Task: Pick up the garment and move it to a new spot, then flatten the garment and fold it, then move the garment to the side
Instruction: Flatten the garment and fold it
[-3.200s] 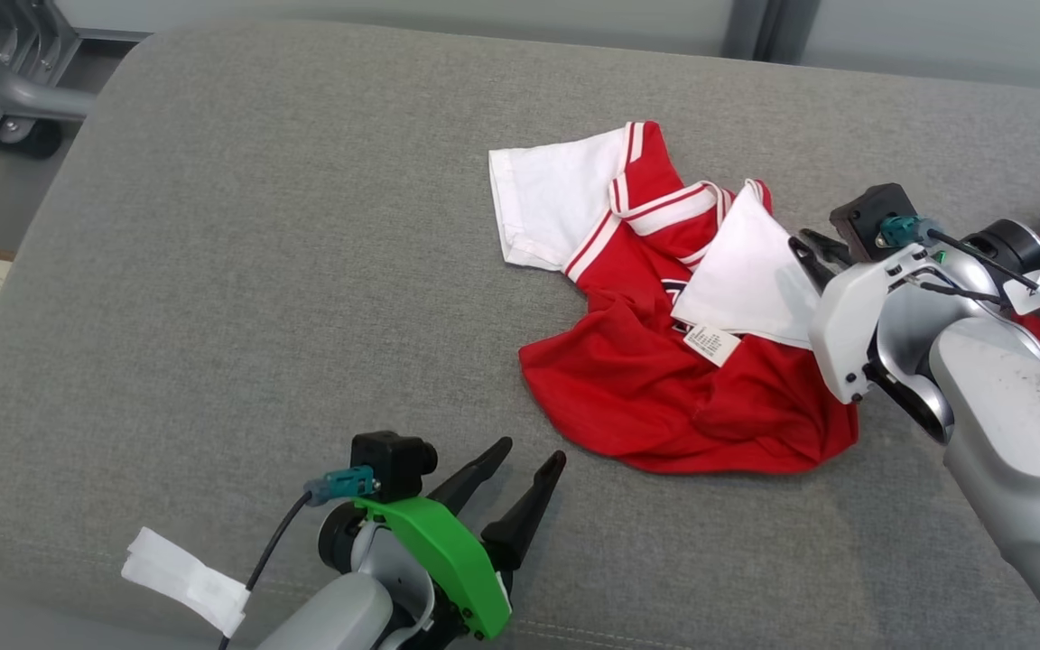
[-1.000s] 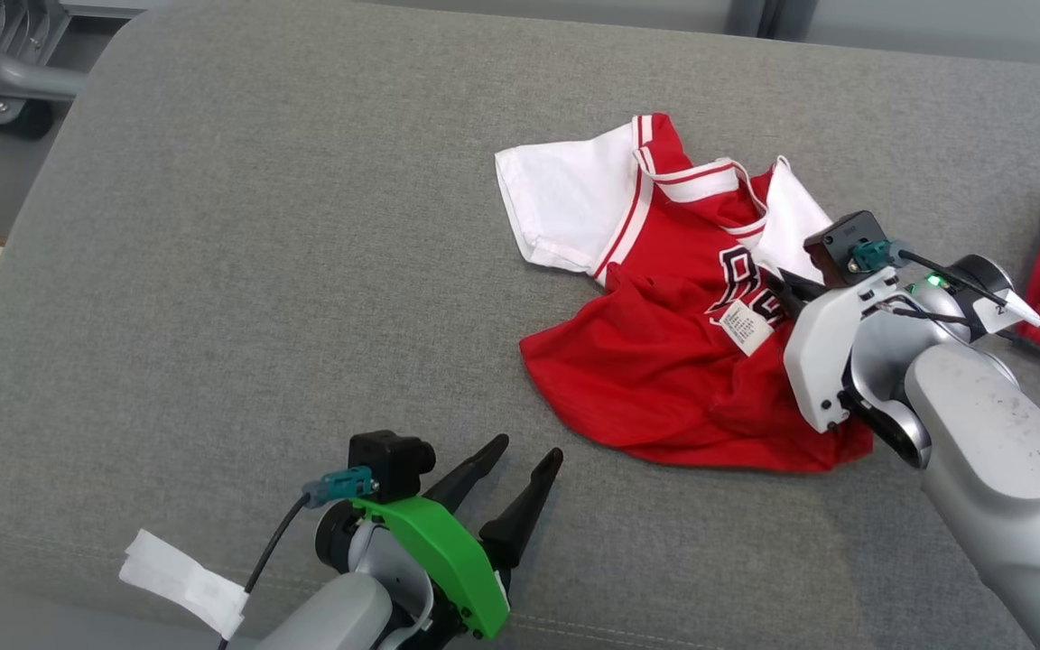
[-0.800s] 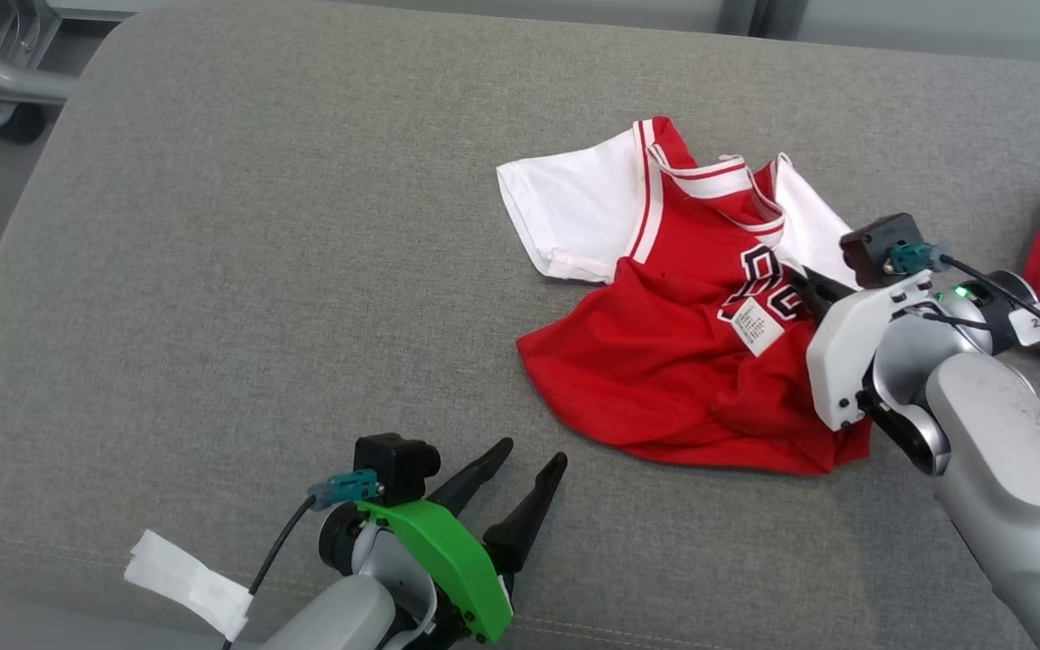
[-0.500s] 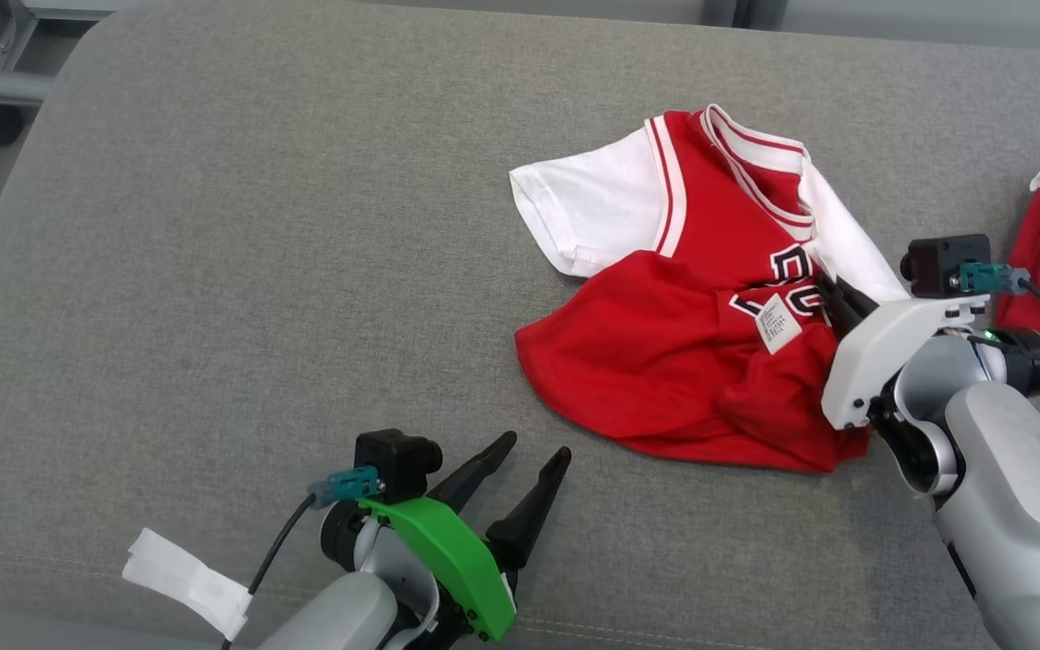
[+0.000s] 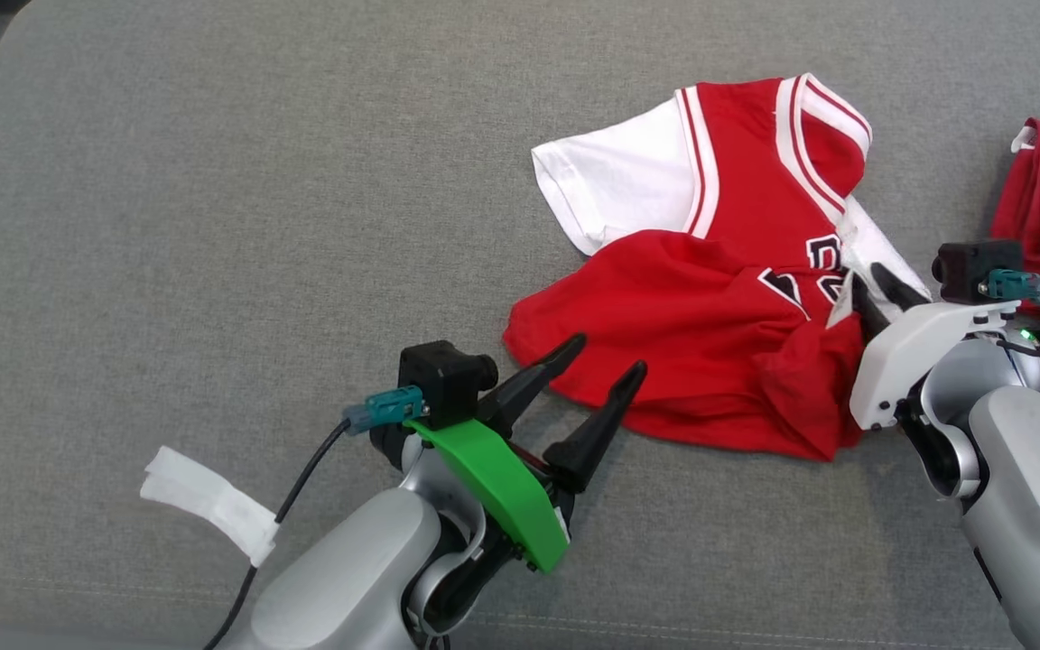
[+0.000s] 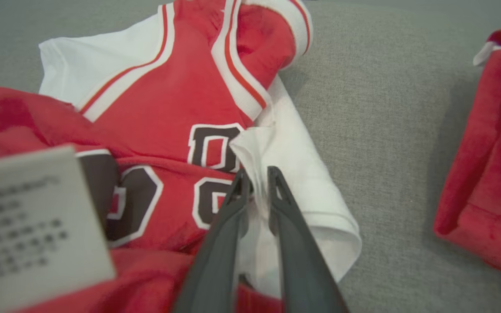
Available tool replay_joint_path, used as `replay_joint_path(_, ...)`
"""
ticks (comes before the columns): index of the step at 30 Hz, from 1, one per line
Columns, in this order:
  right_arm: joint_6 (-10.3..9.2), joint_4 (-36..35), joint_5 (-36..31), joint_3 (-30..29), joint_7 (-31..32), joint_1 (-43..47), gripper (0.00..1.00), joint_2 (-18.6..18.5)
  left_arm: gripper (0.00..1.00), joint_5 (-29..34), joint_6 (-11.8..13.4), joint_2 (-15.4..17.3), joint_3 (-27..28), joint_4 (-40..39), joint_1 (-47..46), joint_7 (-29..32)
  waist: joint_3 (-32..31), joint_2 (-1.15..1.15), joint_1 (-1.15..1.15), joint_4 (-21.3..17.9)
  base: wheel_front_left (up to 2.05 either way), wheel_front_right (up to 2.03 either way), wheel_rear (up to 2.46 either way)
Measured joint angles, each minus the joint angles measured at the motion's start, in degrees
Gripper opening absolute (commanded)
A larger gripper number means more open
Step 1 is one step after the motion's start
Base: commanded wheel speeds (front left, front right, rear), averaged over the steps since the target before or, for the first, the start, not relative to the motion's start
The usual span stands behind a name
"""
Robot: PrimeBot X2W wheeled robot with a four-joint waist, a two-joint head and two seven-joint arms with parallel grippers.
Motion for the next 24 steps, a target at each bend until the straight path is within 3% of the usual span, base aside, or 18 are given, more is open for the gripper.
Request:
replay_joint_path(13,-0.33,-2.24,-0.86,0.82,-1.70,-0.49,1.00,0.60,1.00,1.53,-0.73,-0.32,-4.11,-1.05,-3.11,4.13,1.55,0.00,0.00,-2.61,0.00,0.00,0.00)
replay_joint_path(24,-0.48,-3.00,-1.34,1.18,-2.20,-0.56,1.00,1.13,1.00,2.34,-0.74,0.30,-5.41,5.30,-5.06,7.59,3.70,0.00,0.00,-5.33,0.00,0.00,0.00)
